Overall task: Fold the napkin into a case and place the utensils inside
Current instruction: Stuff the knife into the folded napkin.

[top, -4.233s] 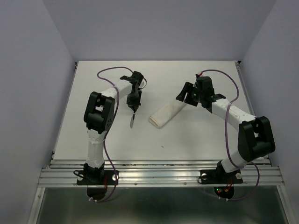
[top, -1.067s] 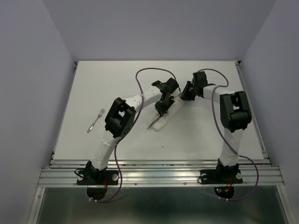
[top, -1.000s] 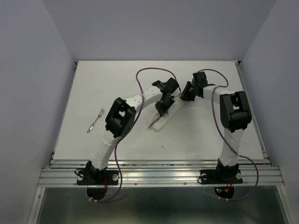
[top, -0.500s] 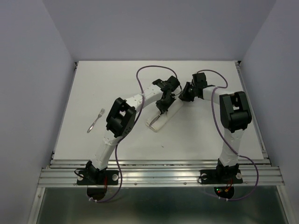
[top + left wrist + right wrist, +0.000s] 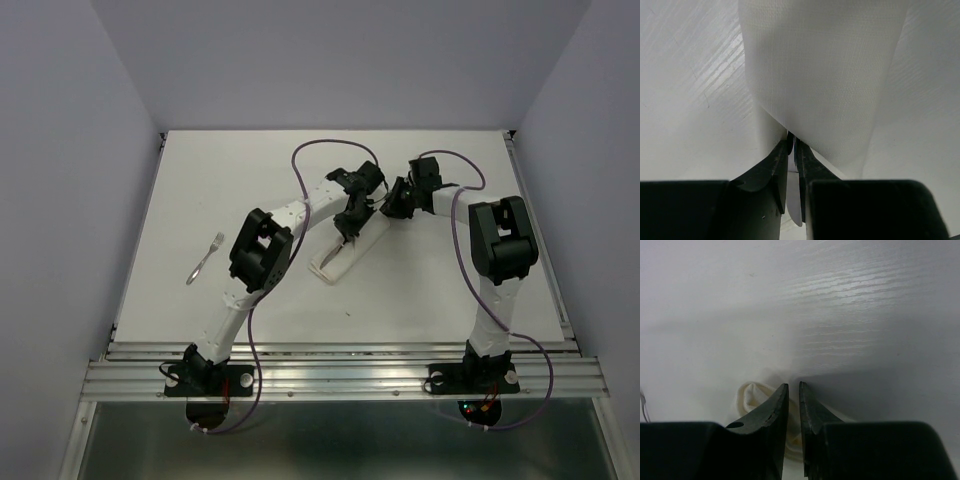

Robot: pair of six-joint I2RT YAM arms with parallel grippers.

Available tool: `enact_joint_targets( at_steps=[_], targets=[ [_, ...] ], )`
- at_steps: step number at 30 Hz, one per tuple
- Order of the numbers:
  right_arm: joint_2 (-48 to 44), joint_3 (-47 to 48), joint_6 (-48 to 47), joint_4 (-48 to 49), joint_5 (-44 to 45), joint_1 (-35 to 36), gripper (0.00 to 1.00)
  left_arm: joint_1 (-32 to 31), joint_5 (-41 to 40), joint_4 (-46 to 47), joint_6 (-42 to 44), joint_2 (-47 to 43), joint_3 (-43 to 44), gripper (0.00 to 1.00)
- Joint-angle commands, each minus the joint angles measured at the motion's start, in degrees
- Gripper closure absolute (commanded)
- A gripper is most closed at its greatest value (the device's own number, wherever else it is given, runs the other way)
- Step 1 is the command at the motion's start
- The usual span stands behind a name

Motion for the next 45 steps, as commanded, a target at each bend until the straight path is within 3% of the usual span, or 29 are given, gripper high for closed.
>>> enact_joint_targets(
  at_steps=[1,32,37,45],
  targets=[
    [-1.6,-1.6,-1.6,-0.8,0.0,0.6,0.79,0.6,-0.5,0.5,0.6,-0.3,3.0,1.0],
    [-1.3,-1.8,-1.7,-0.8,0.1,0.6,0.79,1.4,-2.3,1.5,1.4,1.5,4.9,1.0],
    [-1.3,-1.9,-1.7,-0.8,0.1,0.6,0.79,1.4,-1.9,2.2,0.6,0.5,4.1,0.77],
    [-1.5,-2.2,-1.7,-0.8,0.2,1.2,0.79,1.4,-4.3,2.1,-0.2,-3.0,1.9,0.74]
  ],
)
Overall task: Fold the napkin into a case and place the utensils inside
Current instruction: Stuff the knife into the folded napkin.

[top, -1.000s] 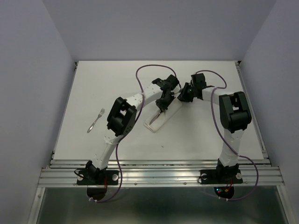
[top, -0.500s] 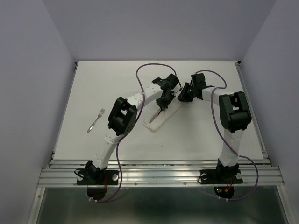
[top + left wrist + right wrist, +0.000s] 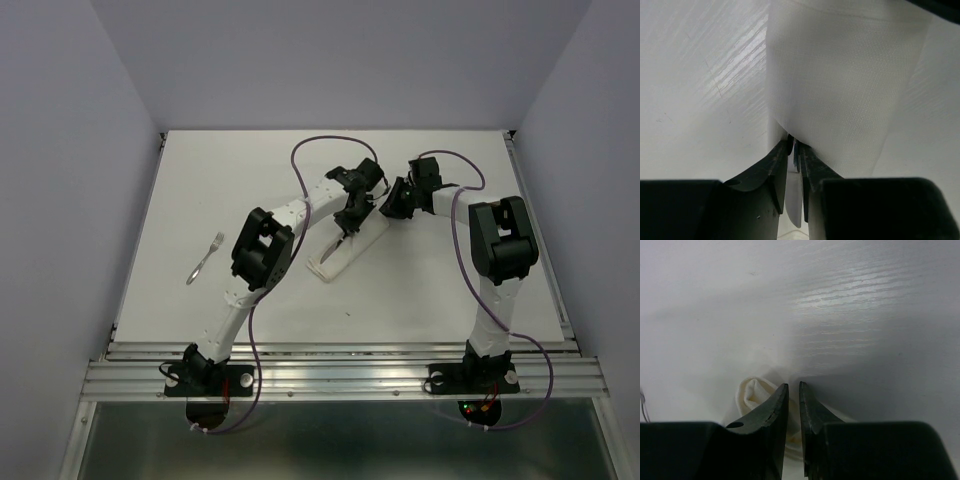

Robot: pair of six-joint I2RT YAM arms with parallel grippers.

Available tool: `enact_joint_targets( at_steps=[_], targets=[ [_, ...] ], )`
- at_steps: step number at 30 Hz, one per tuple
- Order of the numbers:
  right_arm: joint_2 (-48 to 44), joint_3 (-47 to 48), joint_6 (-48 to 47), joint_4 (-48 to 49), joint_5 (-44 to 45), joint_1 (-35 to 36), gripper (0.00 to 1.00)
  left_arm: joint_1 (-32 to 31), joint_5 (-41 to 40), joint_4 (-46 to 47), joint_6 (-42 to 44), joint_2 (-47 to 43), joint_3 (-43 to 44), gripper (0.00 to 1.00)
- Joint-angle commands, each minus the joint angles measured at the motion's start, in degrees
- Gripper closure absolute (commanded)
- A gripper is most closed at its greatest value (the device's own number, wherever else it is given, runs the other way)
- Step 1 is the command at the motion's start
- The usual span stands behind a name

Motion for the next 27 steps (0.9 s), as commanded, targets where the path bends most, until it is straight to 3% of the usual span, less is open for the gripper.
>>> enact_joint_targets(
  at_steps=[1,4,7,17,27],
  targets=[
    [-1.4,-1.9,-1.5,-1.1,0.4,1.2,0.79,0.4,-2.6,0.5,-0.4,-5.5,-0.8,0.69],
    [-1.4,-1.9,-1.5,-1.1,0.3,1.2,0.79,0.4,-3.0,0.8,-0.6,-6.8,-2.1,0.68],
    [-1.4,-2.0,-1.5,-1.1,0.3,1.2,0.79,0.4,-3.5,0.9,-0.8,-7.9,-3.2,0.61],
    [-1.6,-1.9,-1.6,-1.1,0.3,1.2,0.79,0.4,-3.4,0.3,-1.3,-10.9,-5.3,0.62],
    [-1.0,-1.8,-1.6,-1.2,0.3,1.2,0.78,0.6,-1.3,5.3,-4.2,-15.9,-16.4,0.62]
  ],
)
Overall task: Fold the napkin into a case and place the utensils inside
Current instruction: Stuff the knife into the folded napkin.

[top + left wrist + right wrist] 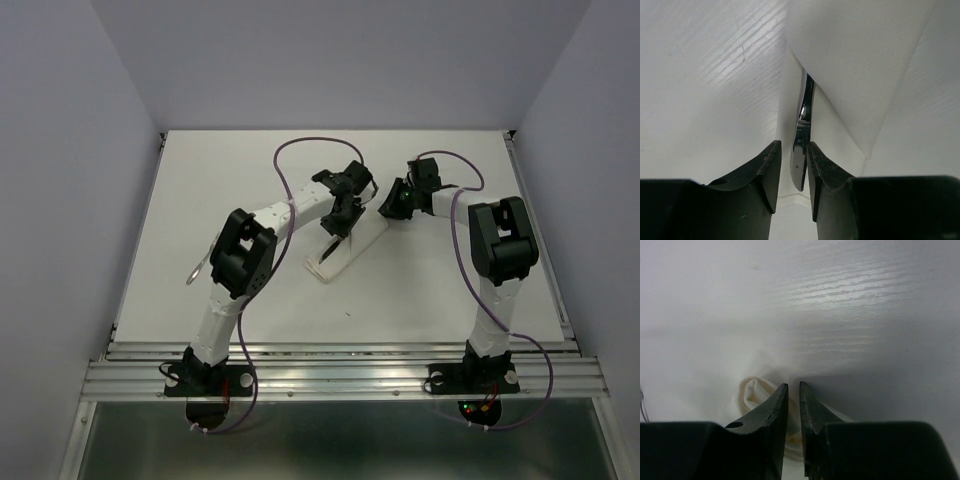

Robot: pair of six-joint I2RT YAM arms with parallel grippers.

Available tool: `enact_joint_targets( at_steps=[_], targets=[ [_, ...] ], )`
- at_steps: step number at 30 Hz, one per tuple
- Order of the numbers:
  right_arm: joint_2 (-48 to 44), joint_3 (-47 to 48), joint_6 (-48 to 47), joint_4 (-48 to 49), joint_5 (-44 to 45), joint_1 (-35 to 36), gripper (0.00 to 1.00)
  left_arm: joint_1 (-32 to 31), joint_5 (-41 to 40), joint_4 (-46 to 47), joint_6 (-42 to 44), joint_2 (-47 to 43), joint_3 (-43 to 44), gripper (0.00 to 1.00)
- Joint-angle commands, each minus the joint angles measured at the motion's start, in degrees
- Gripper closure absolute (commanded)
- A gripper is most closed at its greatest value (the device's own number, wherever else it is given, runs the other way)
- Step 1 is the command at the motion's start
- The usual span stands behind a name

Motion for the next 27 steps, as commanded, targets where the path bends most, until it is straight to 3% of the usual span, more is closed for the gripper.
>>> enact_joint_targets(
  at_steps=[1,10,17,27],
  targets=[
    [-0.6,-1.2,-1.3,-1.7,0.4,0.8,0.78,0.3,0.9,2.4,-1.9,-4.4,-2.1,0.61],
    [-0.4,-0.8,-1.3,-1.7,0.4,0.8,0.78,0.4,4.2,2.7,-1.4,-2.0,-1.1,0.54],
    [-0.2,-1.1,-1.3,-1.7,0.5,0.8,0.78,0.8,2.7,2.6,-1.8,-0.4,-1.4,0.63],
    [-0.3,-1.2,-1.2,-1.7,0.5,0.8,0.78,1.1,2.2,2.9,-1.6,0.4,-2.0,0.64]
  ],
)
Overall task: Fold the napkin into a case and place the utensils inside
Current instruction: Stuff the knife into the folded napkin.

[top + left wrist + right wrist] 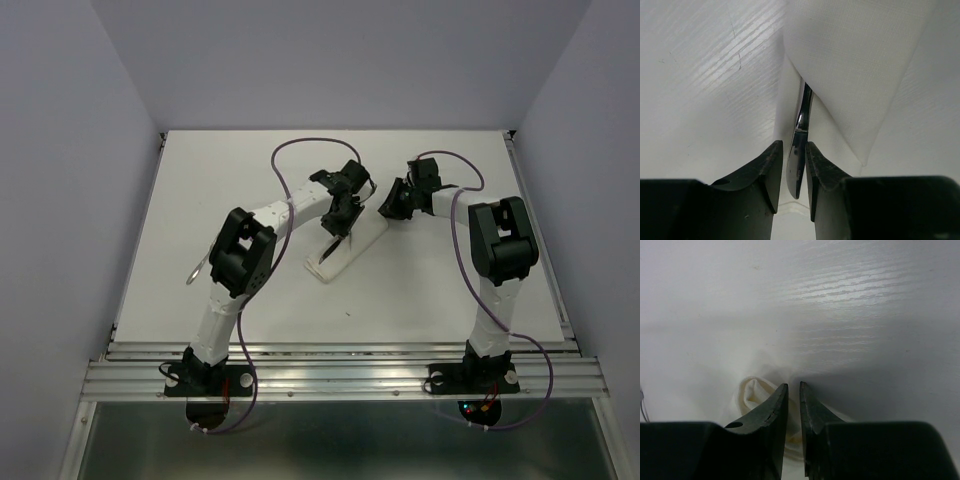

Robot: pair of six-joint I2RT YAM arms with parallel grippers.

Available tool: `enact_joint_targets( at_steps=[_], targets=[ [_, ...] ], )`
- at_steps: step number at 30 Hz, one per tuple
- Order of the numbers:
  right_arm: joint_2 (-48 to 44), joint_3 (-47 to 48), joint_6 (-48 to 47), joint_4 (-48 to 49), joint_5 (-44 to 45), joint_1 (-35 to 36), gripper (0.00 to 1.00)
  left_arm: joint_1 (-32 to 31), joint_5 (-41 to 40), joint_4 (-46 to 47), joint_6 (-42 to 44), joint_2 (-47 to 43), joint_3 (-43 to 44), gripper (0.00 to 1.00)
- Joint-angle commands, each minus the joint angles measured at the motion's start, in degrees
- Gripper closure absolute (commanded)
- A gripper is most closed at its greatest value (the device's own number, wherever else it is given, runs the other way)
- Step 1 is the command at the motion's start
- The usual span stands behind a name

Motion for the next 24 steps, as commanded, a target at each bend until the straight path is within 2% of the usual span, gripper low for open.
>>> enact_joint_targets(
  at_steps=[1,14,24],
  targets=[
    [-0.3,-1.2,-1.2,-1.8,0.6,0.8,0.78,0.4,-0.5,0.4,0.0,0.7,-0.1,0.64],
    [-0.1,-1.3,-1.1,-1.7,0.7,0.8,0.78,0.4,1.4,0.6,0.6,-0.3,-0.4,0.7],
    [-0.1,-1.5,-1.2,-1.6,0.8,0.8,0.78,0.4,0.8,-0.1,0.6,1.2,-0.2,0.61]
  ],
)
